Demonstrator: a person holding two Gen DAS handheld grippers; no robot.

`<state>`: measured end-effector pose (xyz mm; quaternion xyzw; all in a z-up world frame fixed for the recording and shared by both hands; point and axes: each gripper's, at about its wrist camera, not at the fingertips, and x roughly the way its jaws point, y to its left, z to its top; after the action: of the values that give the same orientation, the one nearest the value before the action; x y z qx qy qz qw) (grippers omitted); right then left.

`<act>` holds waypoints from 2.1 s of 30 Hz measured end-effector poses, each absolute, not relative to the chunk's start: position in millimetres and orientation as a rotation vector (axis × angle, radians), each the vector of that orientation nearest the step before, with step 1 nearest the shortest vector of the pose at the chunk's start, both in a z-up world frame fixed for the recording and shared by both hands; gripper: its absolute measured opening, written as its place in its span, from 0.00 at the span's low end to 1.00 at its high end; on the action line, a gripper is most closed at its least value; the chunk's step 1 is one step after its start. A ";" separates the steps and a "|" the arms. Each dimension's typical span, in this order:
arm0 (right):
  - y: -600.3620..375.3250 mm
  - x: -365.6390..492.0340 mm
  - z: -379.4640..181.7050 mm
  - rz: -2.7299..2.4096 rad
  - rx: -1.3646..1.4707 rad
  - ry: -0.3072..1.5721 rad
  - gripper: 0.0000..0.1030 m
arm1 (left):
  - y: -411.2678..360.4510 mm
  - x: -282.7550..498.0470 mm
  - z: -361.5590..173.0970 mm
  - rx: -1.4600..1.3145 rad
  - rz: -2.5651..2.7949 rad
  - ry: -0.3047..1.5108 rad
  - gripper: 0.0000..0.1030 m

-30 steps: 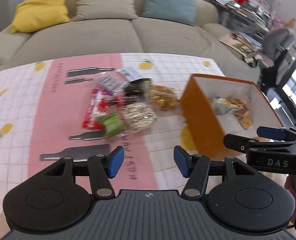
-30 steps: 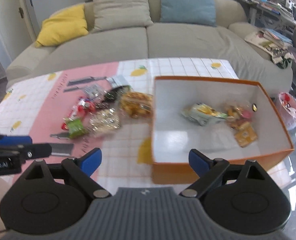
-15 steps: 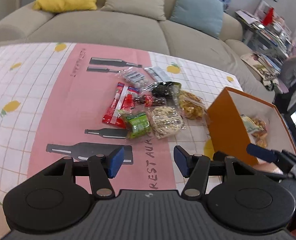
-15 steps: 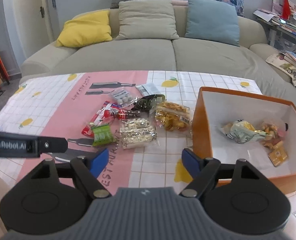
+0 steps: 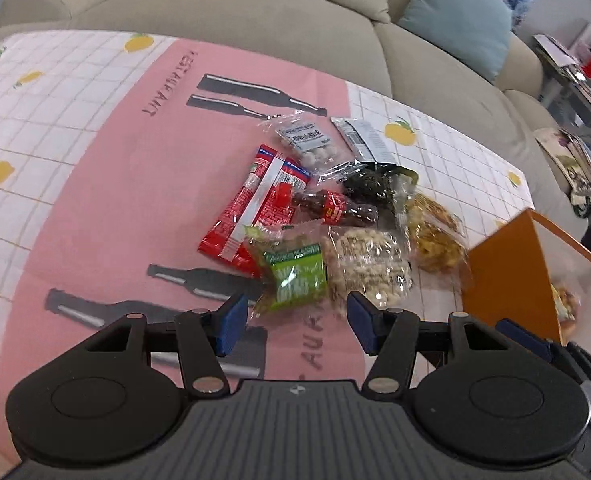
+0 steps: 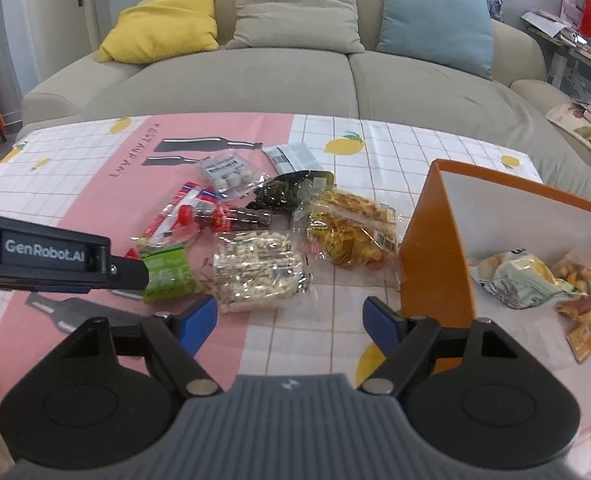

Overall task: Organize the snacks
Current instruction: 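Grasp the green raisin pack with the left gripper while the right grasps the cola-candy bottle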

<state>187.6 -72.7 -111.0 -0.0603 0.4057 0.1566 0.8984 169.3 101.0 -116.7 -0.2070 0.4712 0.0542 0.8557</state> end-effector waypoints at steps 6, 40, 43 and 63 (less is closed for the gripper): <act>-65.0 212.0 -126.9 0.332 -0.128 0.854 0.76 | 98.3 197.0 -136.3 -0.456 0.147 1.016 0.65; 22.4 278.2 -154.5 0.644 -0.590 0.704 0.54 | 144.5 213.7 -141.7 -0.411 0.163 1.008 0.42; 35.2 284.2 -163.3 0.683 -0.682 0.689 0.51 | 146.9 214.0 -142.4 -0.420 0.162 1.010 0.42; 38.5 256.9 -142.5 0.681 -0.699 0.605 0.34 | 149.5 185.8 -133.4 -0.512 0.185 1.002 0.42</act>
<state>256.9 38.5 -142.5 -0.3305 0.2859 0.3223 0.8397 185.8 149.5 -133.4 -0.2424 0.4743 0.0878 0.8418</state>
